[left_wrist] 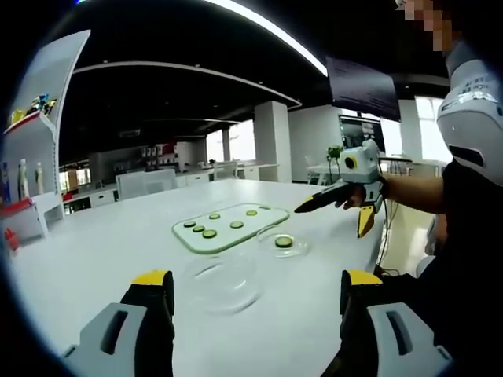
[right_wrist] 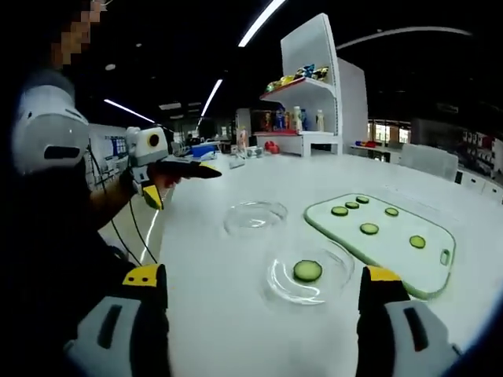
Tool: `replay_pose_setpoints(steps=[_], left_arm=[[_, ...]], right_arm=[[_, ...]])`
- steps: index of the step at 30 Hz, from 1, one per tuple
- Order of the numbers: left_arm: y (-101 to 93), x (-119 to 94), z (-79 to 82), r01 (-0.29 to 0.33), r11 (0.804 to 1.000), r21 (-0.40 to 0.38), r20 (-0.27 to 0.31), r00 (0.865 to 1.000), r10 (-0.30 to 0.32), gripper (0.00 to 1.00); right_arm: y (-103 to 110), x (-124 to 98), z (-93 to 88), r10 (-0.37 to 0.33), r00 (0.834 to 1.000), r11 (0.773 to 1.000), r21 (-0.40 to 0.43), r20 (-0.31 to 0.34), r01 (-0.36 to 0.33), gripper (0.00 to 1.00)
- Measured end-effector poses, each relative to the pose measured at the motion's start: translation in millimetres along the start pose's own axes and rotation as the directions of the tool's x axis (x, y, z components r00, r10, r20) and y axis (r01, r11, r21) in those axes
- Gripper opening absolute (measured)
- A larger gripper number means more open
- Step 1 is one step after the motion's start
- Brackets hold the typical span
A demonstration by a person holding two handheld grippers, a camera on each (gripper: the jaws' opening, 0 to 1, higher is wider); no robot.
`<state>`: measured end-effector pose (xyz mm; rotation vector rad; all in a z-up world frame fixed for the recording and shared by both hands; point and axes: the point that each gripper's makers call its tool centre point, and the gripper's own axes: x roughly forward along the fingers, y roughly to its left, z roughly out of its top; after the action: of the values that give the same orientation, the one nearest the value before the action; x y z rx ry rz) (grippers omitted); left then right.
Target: Open the petri dish lid, add cucumber slices into the petri dish, and close the lid
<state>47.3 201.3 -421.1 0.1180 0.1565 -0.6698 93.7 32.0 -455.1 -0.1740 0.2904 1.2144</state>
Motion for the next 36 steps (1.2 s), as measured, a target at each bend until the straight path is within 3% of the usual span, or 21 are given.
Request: replay_pose_setpoints(steps=[8, 15, 25, 36], left_arm=[[-2.7, 0, 4.3, 0.006, 1.0, 0.01, 0.012, 1.0, -0.006, 0.86], [-4.0, 2, 2.2, 0.009, 1.0, 0.008, 0.009, 1.0, -0.009, 0.86], [-8.3, 5, 1.7, 0.016, 1.0, 0.008, 0.007, 1.0, -0.016, 0.86], [-7.8, 4, 0.0, 0.015, 1.0, 0.015, -0.001, 1.0, -0.015, 0.86]], right_arm=[[-8, -16, -8.1, -0.035, 0.998, 0.999, 0.021, 0.045, 0.034, 0.97], [2, -26, -3.4, -0.009, 0.99, 0.999, 0.046, 0.144, 0.003, 0.97], [8, -25, -13.1, -0.025, 0.992, 1.0, 0.004, 0.124, 0.025, 0.97], [5, -26, -9.9, -0.032, 0.988, 0.999, 0.031, 0.148, 0.027, 0.97]])
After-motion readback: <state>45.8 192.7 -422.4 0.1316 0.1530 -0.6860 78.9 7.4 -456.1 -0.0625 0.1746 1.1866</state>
